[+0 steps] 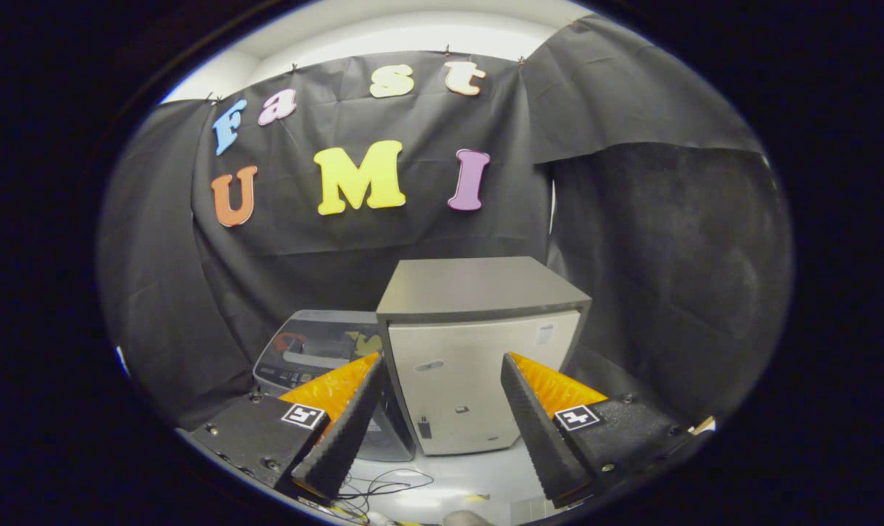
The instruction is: Put the clothes into the washing machine and then close the washing machine lid.
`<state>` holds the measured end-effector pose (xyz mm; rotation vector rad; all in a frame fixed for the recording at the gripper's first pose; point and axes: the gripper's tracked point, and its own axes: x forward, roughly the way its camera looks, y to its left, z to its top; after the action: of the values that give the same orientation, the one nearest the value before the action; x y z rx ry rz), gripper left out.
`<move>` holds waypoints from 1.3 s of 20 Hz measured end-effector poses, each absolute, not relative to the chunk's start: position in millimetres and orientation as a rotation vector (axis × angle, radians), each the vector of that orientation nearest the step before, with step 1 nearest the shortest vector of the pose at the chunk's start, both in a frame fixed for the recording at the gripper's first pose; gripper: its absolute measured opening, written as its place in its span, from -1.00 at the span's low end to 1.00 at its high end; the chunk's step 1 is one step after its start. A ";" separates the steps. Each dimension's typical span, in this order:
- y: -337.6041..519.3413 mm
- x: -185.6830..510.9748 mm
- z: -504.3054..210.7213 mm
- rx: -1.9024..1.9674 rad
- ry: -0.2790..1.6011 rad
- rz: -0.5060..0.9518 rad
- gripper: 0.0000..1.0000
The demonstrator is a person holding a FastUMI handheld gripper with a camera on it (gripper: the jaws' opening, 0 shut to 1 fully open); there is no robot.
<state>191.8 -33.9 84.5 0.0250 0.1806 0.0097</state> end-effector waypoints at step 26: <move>-152.2 89.7 54.6 0.079 0.097 -0.017 0.99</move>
<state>89.7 -152.2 54.6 0.0788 0.0972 -0.0166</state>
